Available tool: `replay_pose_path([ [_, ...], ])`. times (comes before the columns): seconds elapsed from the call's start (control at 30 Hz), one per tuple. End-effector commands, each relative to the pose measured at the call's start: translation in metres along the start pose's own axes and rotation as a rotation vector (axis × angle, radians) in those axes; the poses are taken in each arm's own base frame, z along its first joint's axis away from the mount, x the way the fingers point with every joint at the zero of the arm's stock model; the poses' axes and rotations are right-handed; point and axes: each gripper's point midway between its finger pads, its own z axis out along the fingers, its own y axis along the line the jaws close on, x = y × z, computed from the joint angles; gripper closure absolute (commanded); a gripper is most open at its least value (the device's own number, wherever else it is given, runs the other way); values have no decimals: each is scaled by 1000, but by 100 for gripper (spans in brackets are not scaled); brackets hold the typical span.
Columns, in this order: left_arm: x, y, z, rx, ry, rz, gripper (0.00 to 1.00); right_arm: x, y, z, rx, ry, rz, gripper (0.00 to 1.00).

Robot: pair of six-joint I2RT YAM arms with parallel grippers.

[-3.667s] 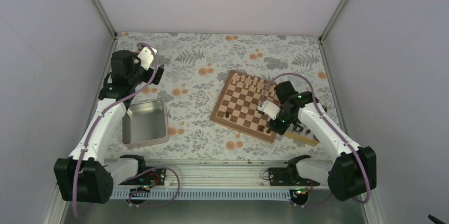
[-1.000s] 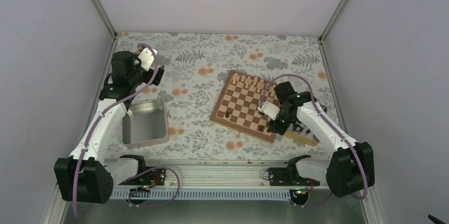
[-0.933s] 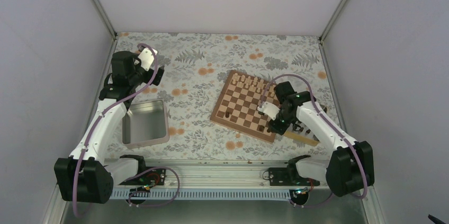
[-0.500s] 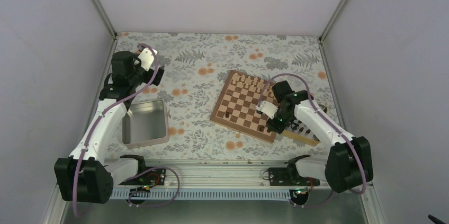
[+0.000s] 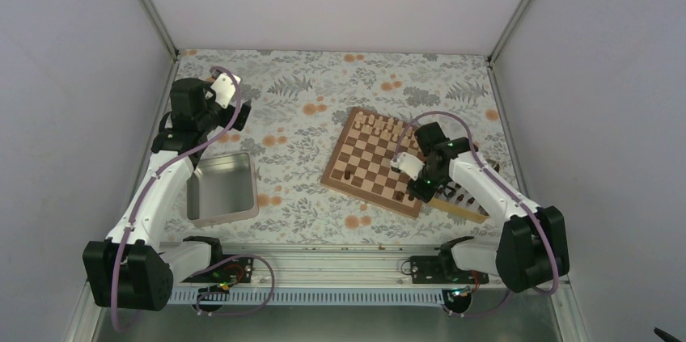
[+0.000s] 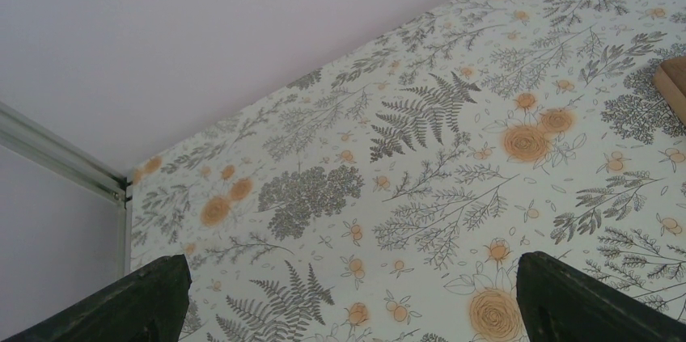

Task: Set up the chess pieces on the board
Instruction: Pick up the chess piece from the storage box, then place the chess piece on the chessboard.

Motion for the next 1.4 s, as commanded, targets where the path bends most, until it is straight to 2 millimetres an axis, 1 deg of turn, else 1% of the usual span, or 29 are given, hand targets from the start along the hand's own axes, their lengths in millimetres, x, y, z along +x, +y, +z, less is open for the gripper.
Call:
replay_pose_path([
  [0.0,-3,1,-2,2,-16,0,0,-9,-5,-14,39,-28,-12,96],
  [0.13,-4,1,-2,1,-18,0,0,-20,-11,-37,78,-70,-15,96],
  [0.2,-3,1,-2,1,-17,-2,0,-24,-12,-43,81,-85,-17,96],
  [0.37,-4,2,-3,-4,-21,-1,0,-34,-13,-45,87,-98,-20,96],
  [0.57,-2,1,-2,-4,-16,-2,0,-58,-5,-51,69,-149,-55,96],
  [0.73,-3,1,-2,-1,-16,-3,0,-73,5,-57,47,-192,-104,96],
  [0.83,-2,1,-1,0,-14,-3,0,-75,14,-50,14,-181,-130,96],
  [1.03,-1,1,-2,0,-11,-2,0,-72,26,-32,-17,-146,-174,96],
  [1.37,0,2,-1,-6,-10,-3,0,-69,31,-16,-39,-143,-192,96],
])
